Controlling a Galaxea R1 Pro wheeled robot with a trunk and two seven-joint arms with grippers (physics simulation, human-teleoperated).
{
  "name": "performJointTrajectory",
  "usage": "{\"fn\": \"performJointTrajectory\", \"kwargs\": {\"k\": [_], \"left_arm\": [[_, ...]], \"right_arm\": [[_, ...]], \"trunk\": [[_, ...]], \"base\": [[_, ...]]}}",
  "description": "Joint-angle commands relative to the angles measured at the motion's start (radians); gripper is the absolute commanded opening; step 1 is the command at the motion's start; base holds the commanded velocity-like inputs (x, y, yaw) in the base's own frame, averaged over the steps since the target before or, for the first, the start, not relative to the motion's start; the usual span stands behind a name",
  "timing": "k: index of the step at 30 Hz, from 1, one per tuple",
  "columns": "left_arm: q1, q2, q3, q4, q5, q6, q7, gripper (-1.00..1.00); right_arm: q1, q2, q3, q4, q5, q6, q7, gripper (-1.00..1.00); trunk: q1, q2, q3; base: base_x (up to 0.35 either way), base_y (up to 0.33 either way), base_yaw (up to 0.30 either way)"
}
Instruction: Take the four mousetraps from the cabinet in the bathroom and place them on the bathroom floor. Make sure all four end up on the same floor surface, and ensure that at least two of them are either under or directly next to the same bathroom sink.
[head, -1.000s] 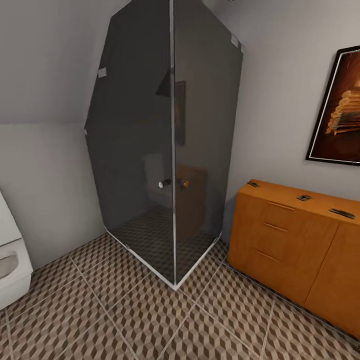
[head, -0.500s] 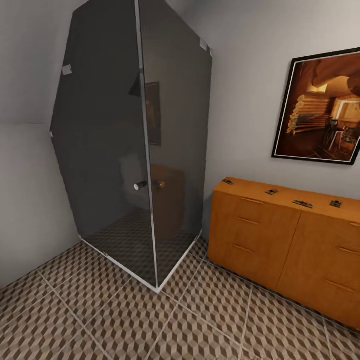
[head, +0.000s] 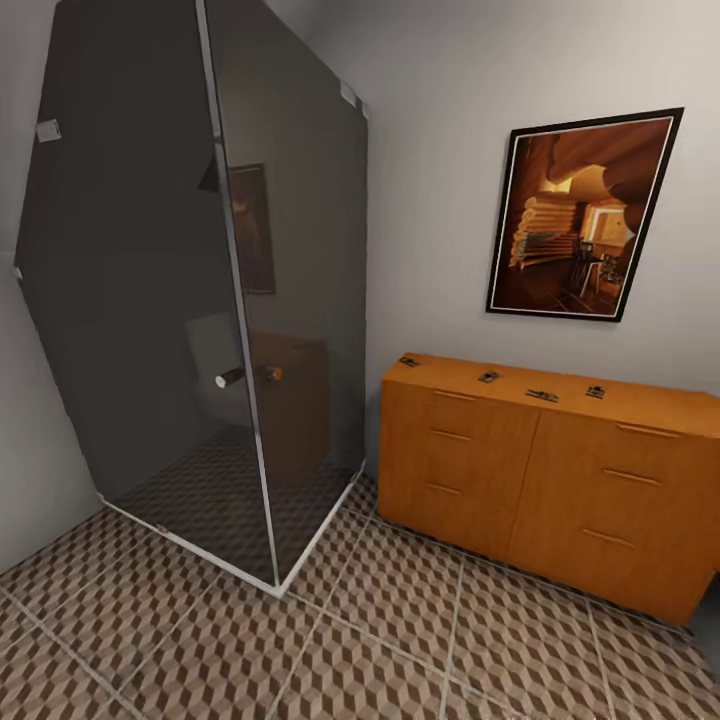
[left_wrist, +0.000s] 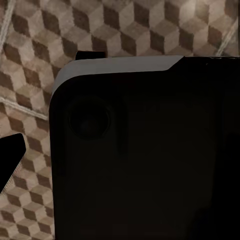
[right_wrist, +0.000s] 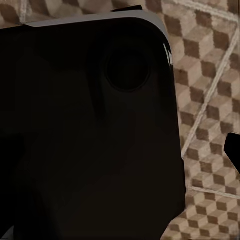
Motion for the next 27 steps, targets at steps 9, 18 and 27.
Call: {"fn": "performJointTrajectory", "kwargs": {"k": [9,18,27], "left_arm": [[0.000,-0.001,0.000,0.001,0.003,-0.001,0.000,1.00],[0.000,-0.002,-0.002,0.001,0.002,-0.001,0.000,1.00],[0.000,-0.002,-0.003,0.000,0.001,-0.001,0.000,1.00]], "right_arm": [[0.000,0.000,-0.005,0.000,-0.007,-0.003,0.000,1.00],[0.000,0.000,-0.005,0.000,-0.006,-0.002,0.000,1.00],[0.000,0.000,-0.003,0.000,-0.005,-0.001,-0.005,1.00]], "trunk": [[0.000,0.000,0.002],[0.000,0.000,0.005],[0.000,0.000,0.005]], "base": [[0.000,0.000,-0.295],[0.000,0.000,-0.285],[0.000,0.000,-0.064]]}}
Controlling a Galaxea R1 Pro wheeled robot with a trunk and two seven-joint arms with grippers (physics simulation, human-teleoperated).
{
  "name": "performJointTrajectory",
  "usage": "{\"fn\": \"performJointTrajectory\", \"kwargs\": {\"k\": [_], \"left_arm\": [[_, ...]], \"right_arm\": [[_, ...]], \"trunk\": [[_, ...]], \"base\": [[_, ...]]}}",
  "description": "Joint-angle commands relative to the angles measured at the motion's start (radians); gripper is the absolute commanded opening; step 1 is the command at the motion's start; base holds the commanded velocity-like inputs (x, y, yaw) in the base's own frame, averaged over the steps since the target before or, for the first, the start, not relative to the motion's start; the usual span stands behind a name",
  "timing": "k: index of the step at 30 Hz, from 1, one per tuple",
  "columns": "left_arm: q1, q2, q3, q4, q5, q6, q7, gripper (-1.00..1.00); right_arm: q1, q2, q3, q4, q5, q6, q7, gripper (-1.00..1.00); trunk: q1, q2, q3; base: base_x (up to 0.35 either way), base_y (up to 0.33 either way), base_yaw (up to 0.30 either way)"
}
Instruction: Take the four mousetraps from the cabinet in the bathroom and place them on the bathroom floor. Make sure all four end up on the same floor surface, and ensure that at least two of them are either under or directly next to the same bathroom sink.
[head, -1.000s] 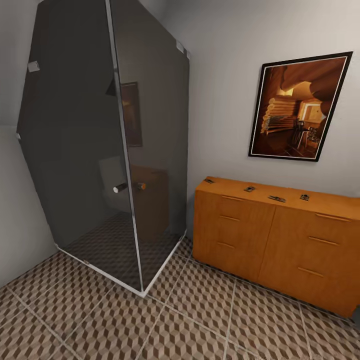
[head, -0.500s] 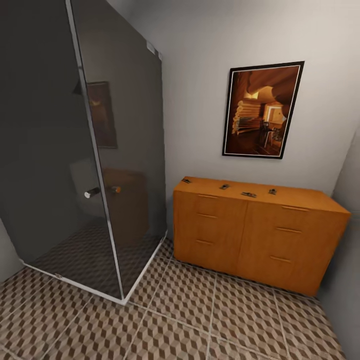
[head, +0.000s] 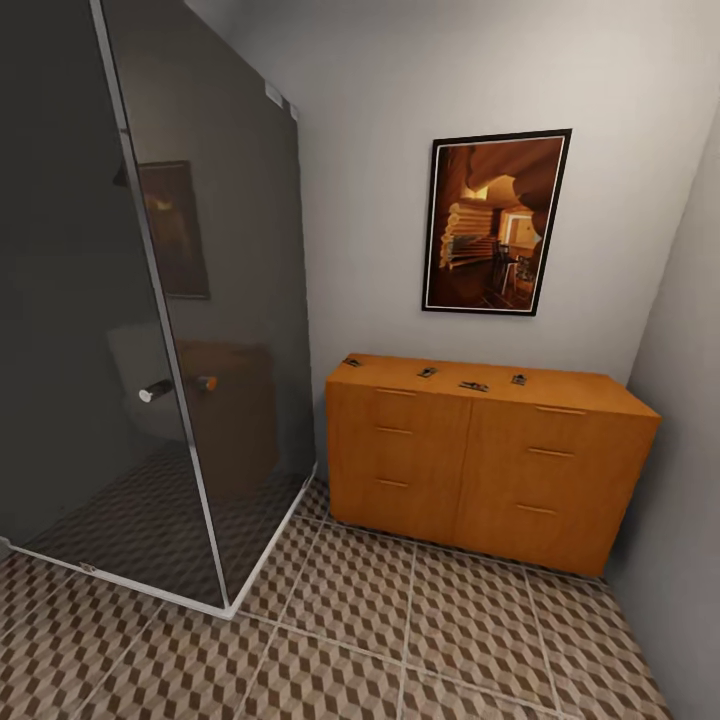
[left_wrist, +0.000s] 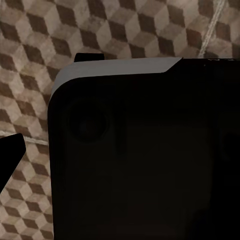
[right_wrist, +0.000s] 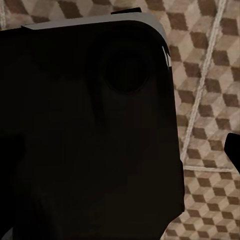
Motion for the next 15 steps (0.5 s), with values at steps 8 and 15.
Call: {"fn": "performJointTrajectory", "kwargs": {"k": [8,15], "left_arm": [[0.000,0.000,-0.002,-0.001,0.000,-0.002,0.000,1.00],[0.000,0.000,-0.003,-0.001,-0.001,-0.002,0.000,1.00]], "right_arm": [[0.000,0.000,-0.003,0.000,-0.007,-0.002,-0.001,1.00],[0.000,0.001,-0.003,0.000,-0.007,-0.002,-0.001,1.00]], "trunk": [[0.000,0.000,-0.001],[0.000,0.000,-0.001]], "base": [[0.000,0.000,-0.009],[0.000,0.000,-0.002]]}}
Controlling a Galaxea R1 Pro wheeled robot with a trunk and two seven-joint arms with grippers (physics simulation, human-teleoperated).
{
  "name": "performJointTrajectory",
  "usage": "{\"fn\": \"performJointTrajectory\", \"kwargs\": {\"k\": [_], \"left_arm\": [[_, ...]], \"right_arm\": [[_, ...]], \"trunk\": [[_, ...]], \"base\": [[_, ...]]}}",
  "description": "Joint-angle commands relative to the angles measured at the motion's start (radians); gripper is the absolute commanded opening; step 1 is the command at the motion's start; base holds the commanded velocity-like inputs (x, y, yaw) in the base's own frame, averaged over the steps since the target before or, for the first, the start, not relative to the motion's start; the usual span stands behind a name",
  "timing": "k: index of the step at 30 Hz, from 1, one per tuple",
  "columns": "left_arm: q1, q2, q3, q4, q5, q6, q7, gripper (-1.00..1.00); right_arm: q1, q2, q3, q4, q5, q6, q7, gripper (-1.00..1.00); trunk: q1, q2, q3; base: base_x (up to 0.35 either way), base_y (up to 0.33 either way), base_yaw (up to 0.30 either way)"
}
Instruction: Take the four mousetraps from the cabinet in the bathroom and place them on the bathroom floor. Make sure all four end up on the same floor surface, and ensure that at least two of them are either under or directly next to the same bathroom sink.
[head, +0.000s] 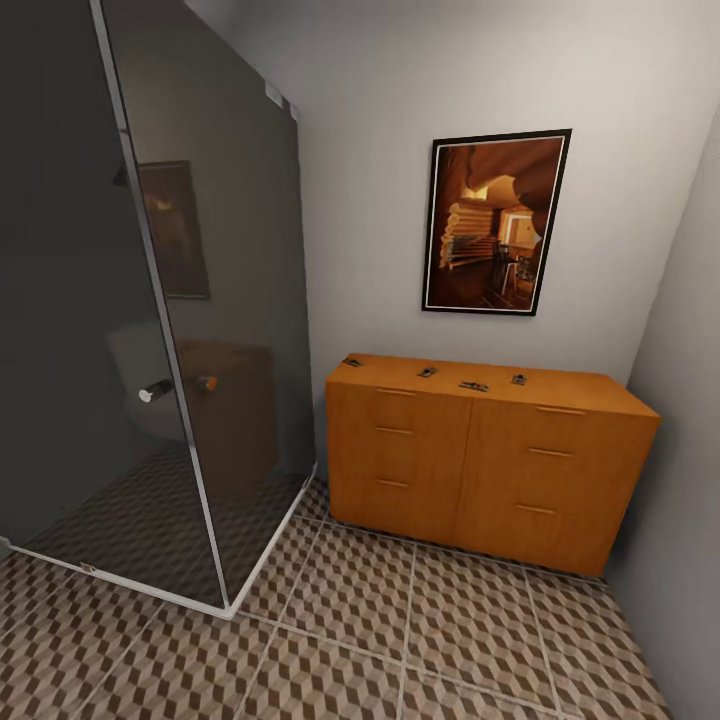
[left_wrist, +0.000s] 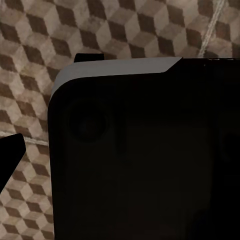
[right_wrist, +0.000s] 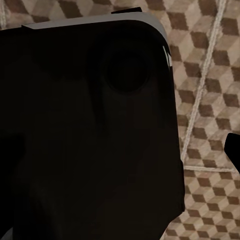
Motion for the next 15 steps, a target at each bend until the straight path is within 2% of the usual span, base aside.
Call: {"fn": "performJointTrajectory", "kwargs": {"k": [1,9,15], "left_arm": [[0.000,0.000,0.000,0.000,0.002,-0.001,0.000,1.00],[0.000,0.000,0.001,0.000,0.003,-0.002,0.000,1.00],[0.000,0.000,0.004,0.000,0.003,-0.002,-0.001,1.00]], "right_arm": [[0.000,0.000,-0.004,0.000,-0.007,-0.003,0.000,1.00],[0.000,0.000,-0.004,0.000,-0.007,-0.004,-0.001,1.00],[0.000,0.000,-0.005,0.000,-0.007,-0.004,-0.002,1.00]], "trunk": [[0.000,0.000,-0.001],[0.000,0.000,-0.001],[0.000,0.000,0.000]], "base": [[0.000,0.000,0.000],[0.000,0.000,-0.017],[0.000,0.000,-0.157]]}}
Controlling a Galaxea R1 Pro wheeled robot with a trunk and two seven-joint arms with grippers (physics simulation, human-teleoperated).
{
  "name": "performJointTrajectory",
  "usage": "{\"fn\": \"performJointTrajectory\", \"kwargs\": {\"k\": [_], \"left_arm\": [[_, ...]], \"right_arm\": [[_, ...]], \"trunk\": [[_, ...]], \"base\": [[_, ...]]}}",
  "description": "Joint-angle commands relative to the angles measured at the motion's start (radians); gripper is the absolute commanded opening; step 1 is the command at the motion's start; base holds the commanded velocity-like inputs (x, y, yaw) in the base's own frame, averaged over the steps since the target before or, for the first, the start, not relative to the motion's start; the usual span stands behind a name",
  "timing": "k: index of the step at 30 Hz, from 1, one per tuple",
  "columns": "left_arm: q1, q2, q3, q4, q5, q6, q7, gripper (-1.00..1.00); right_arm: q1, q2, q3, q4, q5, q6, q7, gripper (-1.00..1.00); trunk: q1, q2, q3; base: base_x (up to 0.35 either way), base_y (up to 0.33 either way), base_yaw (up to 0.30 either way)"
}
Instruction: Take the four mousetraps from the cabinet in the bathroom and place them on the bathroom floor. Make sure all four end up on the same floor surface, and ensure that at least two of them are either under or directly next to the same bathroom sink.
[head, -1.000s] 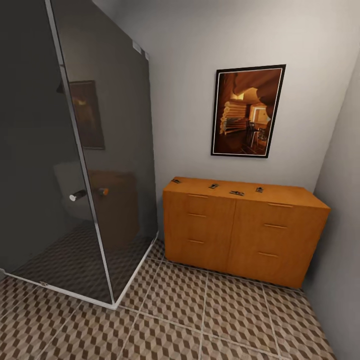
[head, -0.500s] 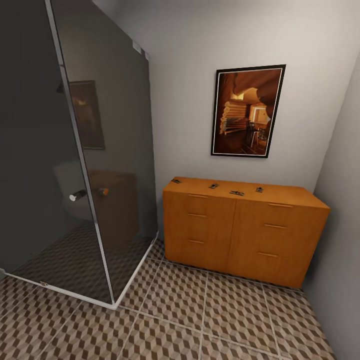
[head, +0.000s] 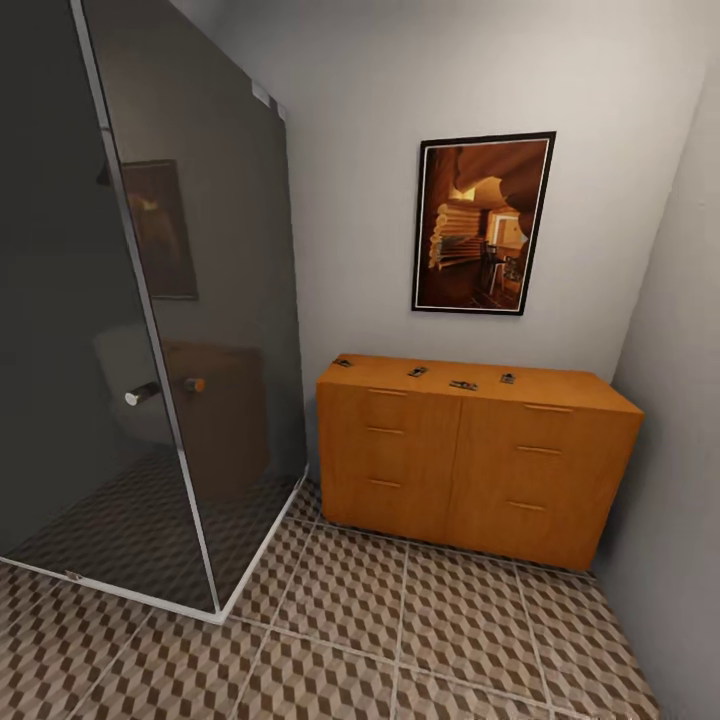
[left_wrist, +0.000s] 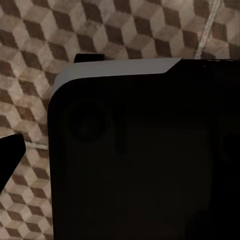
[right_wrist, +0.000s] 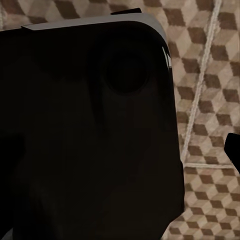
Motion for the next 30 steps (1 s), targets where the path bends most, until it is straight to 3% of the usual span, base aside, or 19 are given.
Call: {"fn": "performJointTrajectory", "kwargs": {"k": [1,14,22,30], "left_arm": [[0.000,0.000,0.000,0.000,0.002,-0.001,0.001,1.00],[0.000,0.000,0.003,0.000,0.002,-0.001,0.001,1.00],[0.000,0.000,0.000,0.000,-0.001,-0.001,0.001,1.00],[0.000,0.001,-0.004,0.000,-0.008,0.000,0.000,1.00]], "right_arm": [[0.000,0.000,-0.004,0.000,-0.007,-0.003,0.000,1.00],[0.000,0.000,-0.005,0.000,-0.007,-0.003,-0.002,1.00],[0.000,0.001,-0.004,0.000,-0.007,-0.003,-0.002,1.00],[0.000,0.001,-0.003,0.000,-0.006,-0.004,-0.003,1.00]], "trunk": [[0.000,0.000,0.000],[0.000,0.000,0.003],[0.000,0.000,0.004],[0.000,0.000,0.004]], "base": [[0.000,0.000,-0.215],[0.000,0.000,-0.207],[0.016,0.000,-0.061],[0.188,0.000,-0.012]]}}
